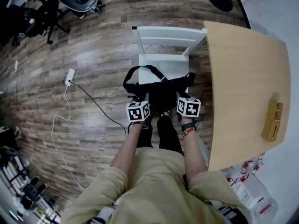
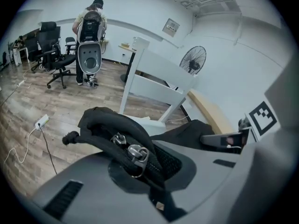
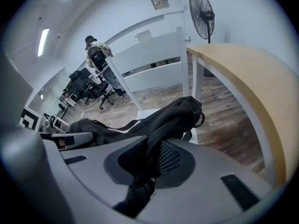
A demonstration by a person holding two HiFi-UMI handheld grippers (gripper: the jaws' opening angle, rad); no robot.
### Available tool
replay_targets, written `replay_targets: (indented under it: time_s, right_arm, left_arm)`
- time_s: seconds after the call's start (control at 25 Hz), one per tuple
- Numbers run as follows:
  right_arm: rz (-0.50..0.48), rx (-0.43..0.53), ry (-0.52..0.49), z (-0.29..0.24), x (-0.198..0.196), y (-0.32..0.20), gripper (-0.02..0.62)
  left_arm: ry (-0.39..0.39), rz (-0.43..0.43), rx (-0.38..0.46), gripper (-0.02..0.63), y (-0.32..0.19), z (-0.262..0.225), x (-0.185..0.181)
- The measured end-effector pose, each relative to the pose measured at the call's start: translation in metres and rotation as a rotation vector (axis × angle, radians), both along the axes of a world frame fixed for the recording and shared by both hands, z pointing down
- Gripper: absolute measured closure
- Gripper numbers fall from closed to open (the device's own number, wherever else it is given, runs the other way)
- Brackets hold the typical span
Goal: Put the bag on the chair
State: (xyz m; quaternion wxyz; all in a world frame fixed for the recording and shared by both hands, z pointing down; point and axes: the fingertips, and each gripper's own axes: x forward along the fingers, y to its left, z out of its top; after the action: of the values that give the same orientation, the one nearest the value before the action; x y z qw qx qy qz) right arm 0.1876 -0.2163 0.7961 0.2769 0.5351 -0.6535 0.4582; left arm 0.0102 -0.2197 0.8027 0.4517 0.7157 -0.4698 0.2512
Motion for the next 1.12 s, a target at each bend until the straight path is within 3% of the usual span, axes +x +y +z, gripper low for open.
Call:
replay_targets:
  time_s: [0.56, 0.8, 1.12]
  right_arm:
    - [0.019, -0.161, -0.034, 0.118, 0.010, 0.003, 0.540]
    - [0.023, -0.179, -0.040, 0.151, 0.005, -0.022, 0.520]
    - [0.060, -0.137, -0.048, 0.181, 0.016, -0.071, 0.485]
  left_arm:
    - [0.030, -0.064, -0.236, 0.578, 0.011, 0.124, 0.000]
    - [0.036, -0.093, -0.258, 0.578, -0.023, 0.158, -0.010]
    - [0.144, -0.132, -0.230, 0.552, -0.077, 0.185, -0.017]
